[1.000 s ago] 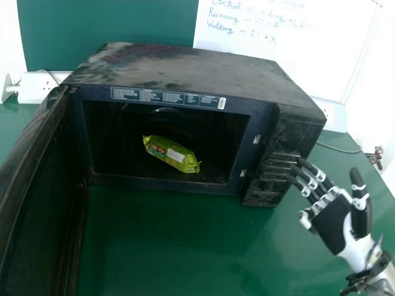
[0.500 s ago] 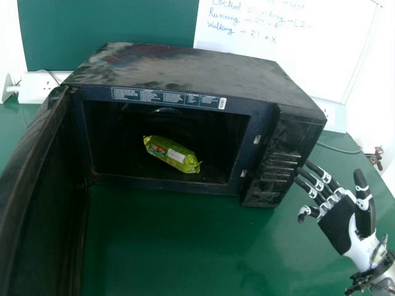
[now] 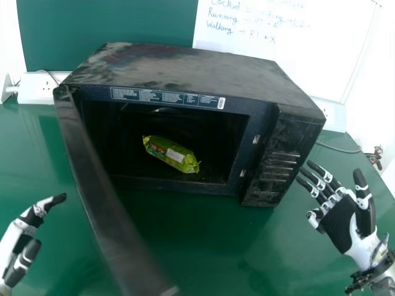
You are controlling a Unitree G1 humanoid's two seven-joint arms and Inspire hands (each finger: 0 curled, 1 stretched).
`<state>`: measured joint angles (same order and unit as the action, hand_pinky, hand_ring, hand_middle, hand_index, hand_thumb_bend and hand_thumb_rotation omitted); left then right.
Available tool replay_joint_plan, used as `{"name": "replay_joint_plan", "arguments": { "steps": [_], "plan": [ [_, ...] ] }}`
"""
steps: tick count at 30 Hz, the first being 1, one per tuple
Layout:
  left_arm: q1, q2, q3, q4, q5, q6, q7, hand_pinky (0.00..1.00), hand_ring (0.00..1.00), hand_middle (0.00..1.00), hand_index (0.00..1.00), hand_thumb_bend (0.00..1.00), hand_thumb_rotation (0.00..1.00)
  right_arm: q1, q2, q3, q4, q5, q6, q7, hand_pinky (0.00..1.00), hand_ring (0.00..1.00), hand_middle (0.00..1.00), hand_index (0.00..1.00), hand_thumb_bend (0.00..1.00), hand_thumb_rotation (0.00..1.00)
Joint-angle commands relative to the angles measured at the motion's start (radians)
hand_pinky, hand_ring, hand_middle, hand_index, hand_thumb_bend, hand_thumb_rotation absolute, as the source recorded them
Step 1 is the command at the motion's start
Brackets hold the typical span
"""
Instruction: Put biscuit inside oven
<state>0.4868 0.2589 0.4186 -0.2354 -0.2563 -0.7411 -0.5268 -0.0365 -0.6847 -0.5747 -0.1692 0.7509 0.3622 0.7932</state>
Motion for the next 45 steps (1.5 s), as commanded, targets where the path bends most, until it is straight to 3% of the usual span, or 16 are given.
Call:
{"name": "replay_joint_plan", "arguments": {
  "steps": [1, 7, 13, 24, 27, 32, 35, 41, 45],
  "plan": [
    [-0.002, 0.027, -0.007, 0.037, 0.004, -0.049, -0.014, 1.00, 0.98, 0.98, 0.99, 1.00, 1.00, -0.011, -0.001, -0.001, 0.007, -0.004, -0.011, -0.001, 0.00, 1.00, 1.00, 1.00, 0.95, 0.84],
    [-0.004, 0.068, -0.013, 0.086, 0.012, -0.107, -0.016, 1.00, 0.98, 0.98, 0.99, 1.00, 1.00, -0.015, 0.003, 0.000, 0.011, -0.012, -0.013, -0.003, 0.00, 1.00, 1.00, 1.00, 0.97, 0.89],
    [-0.009, 0.091, -0.031, 0.109, 0.000, -0.138, -0.014, 1.00, 0.98, 0.97, 0.98, 1.00, 1.00, -0.015, 0.005, 0.003, 0.009, -0.018, -0.016, -0.009, 0.00, 1.00, 1.00, 1.00, 0.97, 0.83],
    [-0.004, 0.104, -0.030, 0.129, 0.026, -0.172, 0.003, 1.00, 0.97, 0.97, 0.98, 1.00, 1.00, -0.021, 0.010, 0.007, 0.007, -0.025, -0.010, -0.019, 0.00, 1.00, 1.00, 1.00, 0.96, 0.83],
    [0.023, 0.133, -0.029, 0.085, 0.020, -0.124, -0.004, 1.00, 0.97, 0.97, 0.97, 1.00, 1.00, -0.019, 0.012, 0.004, -0.003, -0.018, 0.005, -0.037, 0.00, 1.00, 1.00, 1.00, 0.97, 0.84],
    [0.064, 0.191, -0.037, 0.012, -0.036, -0.025, -0.030, 1.00, 0.97, 0.96, 0.97, 1.00, 1.00, -0.015, 0.013, 0.009, -0.019, -0.026, 0.000, -0.051, 0.00, 1.00, 1.00, 1.00, 1.00, 0.76],
    [0.052, 0.201, -0.031, -0.016, 0.000, -0.012, -0.021, 1.00, 0.98, 0.97, 0.98, 1.00, 1.00, -0.017, 0.015, 0.011, -0.022, -0.019, 0.004, -0.051, 0.00, 1.00, 1.00, 1.00, 0.99, 0.77],
    [-0.050, 0.238, 0.003, -0.023, 0.185, -0.058, 0.007, 1.00, 0.97, 0.96, 0.97, 1.00, 1.00, -0.020, 0.014, 0.013, -0.025, -0.032, -0.001, -0.065, 0.00, 1.00, 1.00, 1.00, 0.87, 0.90],
    [-0.128, 0.277, -0.024, -0.005, 0.202, -0.043, 0.009, 1.00, 0.97, 0.97, 0.98, 1.00, 1.00, -0.017, 0.014, 0.013, -0.028, -0.031, 0.001, -0.074, 0.00, 0.99, 1.00, 1.00, 0.83, 0.88]
  ]
}}
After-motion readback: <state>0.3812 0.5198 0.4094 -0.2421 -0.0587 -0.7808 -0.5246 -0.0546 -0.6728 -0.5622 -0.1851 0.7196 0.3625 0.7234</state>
